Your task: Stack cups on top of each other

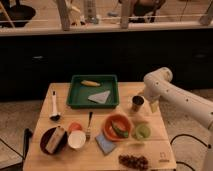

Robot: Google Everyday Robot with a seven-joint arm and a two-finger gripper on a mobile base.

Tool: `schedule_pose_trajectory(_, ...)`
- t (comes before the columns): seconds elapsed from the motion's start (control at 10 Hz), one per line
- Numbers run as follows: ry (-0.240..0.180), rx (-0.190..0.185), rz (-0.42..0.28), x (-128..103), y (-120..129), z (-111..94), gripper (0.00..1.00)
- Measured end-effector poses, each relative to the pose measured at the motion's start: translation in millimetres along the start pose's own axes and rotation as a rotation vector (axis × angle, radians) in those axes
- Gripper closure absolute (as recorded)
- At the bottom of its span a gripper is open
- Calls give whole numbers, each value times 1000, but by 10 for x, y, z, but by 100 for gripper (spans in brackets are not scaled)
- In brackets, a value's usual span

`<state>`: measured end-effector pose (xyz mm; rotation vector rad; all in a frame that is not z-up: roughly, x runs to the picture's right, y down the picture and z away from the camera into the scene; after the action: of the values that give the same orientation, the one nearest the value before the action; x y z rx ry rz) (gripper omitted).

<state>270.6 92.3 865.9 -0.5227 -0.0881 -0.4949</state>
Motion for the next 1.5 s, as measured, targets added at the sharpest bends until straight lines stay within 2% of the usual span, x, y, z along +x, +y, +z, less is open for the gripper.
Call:
schedule_pose_trajectory(0.2, -5, 14, 4, 46, -33, -51, 20)
schedule_pose_trajectory(0.4, -32, 26, -14, 30, -116, -83, 20)
schedule_pose_trajectory(1.0, -202, 23, -126, -121, -211, -2, 20)
schedule_pose_trajectory(1.4, -261, 23, -216, -236, -195, -58, 22)
schedule_pose_trajectory(1.5, -275, 22, -237, -260, -186, -72, 30)
